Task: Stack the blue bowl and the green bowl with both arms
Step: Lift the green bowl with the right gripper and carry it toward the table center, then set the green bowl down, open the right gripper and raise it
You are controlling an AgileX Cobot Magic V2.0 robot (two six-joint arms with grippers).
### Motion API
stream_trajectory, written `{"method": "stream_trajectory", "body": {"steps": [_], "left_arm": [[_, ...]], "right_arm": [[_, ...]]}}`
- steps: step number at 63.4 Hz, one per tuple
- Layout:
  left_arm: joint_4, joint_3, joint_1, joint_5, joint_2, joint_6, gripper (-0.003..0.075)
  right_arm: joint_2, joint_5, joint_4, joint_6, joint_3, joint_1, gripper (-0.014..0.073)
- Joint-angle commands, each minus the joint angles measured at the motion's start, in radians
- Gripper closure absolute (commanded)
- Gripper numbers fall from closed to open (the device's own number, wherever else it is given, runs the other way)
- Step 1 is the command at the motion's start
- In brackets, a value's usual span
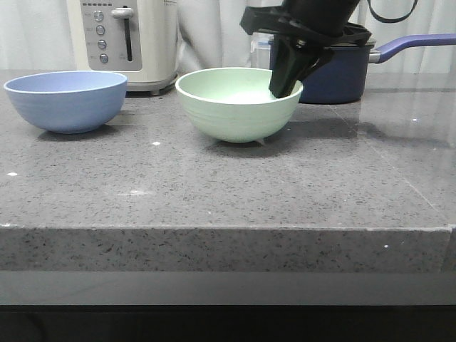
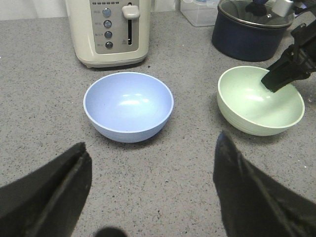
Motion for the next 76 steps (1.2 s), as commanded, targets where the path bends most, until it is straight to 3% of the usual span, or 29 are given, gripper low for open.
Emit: {"method": "stream_trajectory", "body": {"steps": [1, 7, 16, 43, 64, 76], "left_arm": [[-0.004, -0.027, -0.008, -0.078, 0.006, 0.001, 0.0208], [-0.004, -0.027, -0.008, -0.078, 0.006, 0.001, 0.0208], [-0.004, -0.027, -0.008, -0.078, 0.006, 0.001, 0.0207], [-0.004, -0.027, -0.008, -0.078, 0.006, 0.001, 0.0208], [-0.004, -0.027, -0.008, -0.078, 0.006, 0.001, 0.0208], [-0.004, -0.027, -0.008, -0.078, 0.006, 0.001, 0.0208]], "right_arm": [[-0.055, -0.04, 0.008, 0.002, -0.034, -0.002, 0.0479], [-0.055, -0.04, 0.008, 0.002, -0.034, -0.002, 0.0362], [-0.055, -0.047, 0.009, 0.002, -0.034, -0.002, 0.029], [-0.225, 0.066, -0.047, 0.0, -0.019, -0.003, 0.029], [-0.482, -0.009, -0.063, 0.011, 0.277, -0.065, 0.029], [-0.518, -0.114, -0.019, -0.001, 0.444, -0.108, 0.0301]]}}
